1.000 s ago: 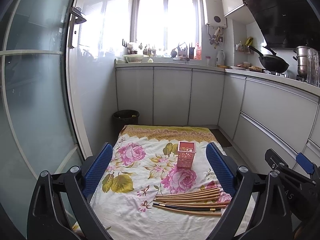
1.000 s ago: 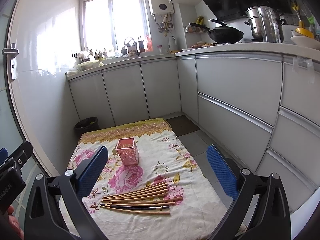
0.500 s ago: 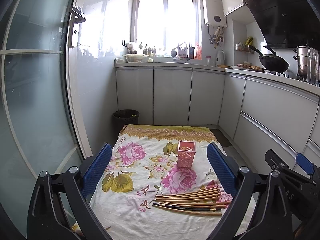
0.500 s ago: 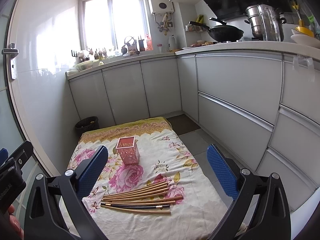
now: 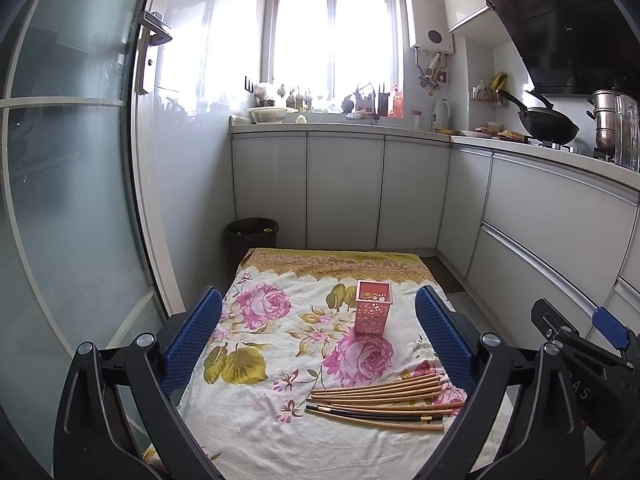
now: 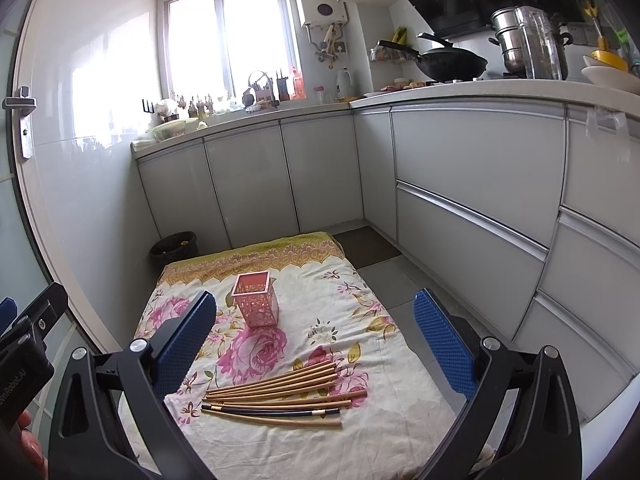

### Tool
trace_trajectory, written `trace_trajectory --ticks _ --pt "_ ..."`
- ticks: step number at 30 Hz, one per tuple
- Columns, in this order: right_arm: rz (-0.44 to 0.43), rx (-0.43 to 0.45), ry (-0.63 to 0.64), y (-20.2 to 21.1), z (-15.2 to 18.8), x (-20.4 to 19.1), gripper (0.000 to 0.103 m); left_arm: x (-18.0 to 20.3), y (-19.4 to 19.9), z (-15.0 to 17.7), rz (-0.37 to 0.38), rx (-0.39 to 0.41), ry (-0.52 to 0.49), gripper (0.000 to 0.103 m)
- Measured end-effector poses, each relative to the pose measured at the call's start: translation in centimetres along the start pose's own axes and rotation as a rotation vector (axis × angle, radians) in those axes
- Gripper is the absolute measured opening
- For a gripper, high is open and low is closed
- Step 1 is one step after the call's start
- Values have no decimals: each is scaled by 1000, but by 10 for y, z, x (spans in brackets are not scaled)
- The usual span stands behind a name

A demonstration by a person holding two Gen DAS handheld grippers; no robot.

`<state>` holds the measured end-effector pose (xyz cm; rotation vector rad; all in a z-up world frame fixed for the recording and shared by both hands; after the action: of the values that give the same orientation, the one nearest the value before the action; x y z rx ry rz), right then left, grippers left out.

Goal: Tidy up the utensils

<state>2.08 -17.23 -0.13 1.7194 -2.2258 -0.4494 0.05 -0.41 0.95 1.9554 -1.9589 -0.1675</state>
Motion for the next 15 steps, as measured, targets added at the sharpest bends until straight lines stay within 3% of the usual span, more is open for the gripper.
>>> trace_trajectory --ticks 15 --pt "-2 -22 -11 -11 4 4 96 3 -12 4 -5 -25 -13 93"
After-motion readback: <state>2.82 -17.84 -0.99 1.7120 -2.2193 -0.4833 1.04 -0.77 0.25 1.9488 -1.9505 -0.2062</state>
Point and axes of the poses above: each gripper's, at about its wrist camera, not at the fingertips, and y roughly against the way its jaws point, x to its right, z to its underside, the point moved 1 cm from there along -y, roughly the way its jaws point, and after that the axes turned 10 degrees about y, right-handed, at the moved point
